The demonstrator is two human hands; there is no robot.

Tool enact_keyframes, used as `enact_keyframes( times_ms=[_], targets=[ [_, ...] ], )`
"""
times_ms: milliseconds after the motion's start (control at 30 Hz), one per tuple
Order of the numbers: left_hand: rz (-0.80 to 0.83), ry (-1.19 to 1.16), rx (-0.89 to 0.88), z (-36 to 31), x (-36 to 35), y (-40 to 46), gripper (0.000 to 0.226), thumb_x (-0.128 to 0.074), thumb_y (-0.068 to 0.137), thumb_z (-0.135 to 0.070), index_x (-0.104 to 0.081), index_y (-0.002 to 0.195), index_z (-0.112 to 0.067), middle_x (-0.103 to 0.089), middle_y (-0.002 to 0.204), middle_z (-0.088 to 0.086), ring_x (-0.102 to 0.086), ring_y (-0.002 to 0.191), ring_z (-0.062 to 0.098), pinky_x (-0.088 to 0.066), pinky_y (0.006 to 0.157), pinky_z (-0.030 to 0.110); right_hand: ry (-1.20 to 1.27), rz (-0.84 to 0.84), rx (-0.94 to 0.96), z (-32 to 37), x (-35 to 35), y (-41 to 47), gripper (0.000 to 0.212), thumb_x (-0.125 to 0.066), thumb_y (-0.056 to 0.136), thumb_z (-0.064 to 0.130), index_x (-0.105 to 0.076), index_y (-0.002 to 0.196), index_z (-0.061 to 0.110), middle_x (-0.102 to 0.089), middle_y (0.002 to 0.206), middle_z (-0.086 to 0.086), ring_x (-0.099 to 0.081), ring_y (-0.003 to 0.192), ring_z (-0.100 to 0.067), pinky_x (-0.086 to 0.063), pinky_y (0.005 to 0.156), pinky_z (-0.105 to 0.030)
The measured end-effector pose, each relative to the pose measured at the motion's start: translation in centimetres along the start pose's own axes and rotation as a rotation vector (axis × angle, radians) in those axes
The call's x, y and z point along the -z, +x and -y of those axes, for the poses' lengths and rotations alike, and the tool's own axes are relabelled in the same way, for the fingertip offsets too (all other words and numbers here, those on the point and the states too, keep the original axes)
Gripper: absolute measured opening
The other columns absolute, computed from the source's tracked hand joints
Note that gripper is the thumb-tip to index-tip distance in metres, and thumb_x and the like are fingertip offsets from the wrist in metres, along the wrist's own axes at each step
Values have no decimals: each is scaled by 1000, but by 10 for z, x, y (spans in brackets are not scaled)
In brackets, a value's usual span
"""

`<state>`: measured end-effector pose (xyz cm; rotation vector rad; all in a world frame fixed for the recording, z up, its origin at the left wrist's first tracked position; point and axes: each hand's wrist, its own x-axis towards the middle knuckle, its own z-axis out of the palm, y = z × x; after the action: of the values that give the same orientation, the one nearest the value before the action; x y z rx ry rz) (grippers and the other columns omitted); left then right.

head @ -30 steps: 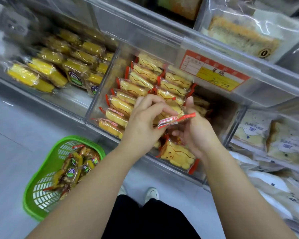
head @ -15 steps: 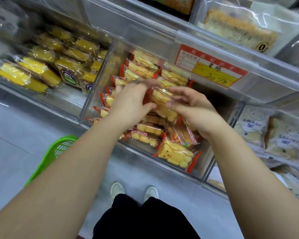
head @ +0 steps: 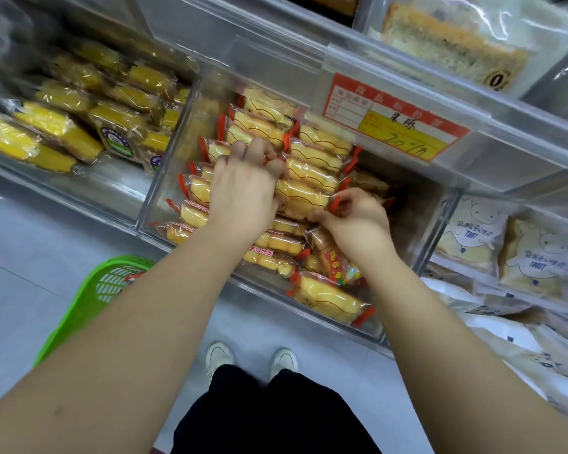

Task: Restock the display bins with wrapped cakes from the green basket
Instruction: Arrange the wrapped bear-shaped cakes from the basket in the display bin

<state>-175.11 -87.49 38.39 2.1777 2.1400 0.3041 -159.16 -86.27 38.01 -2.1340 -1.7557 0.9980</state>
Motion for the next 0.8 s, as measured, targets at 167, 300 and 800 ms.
enact_keyframes(
  times_ms=[167,300,800],
  targets=[
    [8,-87,41,-1,-3,-4,39,-74,74,-24,-61,111,-23,-47,124,5,-37,120,30,-34,93,43,-176,139,-40,-15,12,-22,84,-77,68,46,-32,131,12,-50,128,-8,-56,108,-27,-47,80,-34],
    [-28,-274,38,-2,4,-13,37,-66,78,-16,-59,113,-25,-47,125,1,-34,121,27,-28,97,38,-339,154,63,-14,11,-36,73,-75,74,33,-30,127,9,-58,109,-9,-58,98,-27,-46,73,-33],
    [217,-527,69,5,19,-43,54,-53,74,-60,-52,119,-29,-54,104,-4,-48,106,22,-41,86,38,825,509,-105,-8,37,-20,31,-62,83,45,-66,104,23,-75,93,6,-70,88,-13,-55,75,-33]
  ],
)
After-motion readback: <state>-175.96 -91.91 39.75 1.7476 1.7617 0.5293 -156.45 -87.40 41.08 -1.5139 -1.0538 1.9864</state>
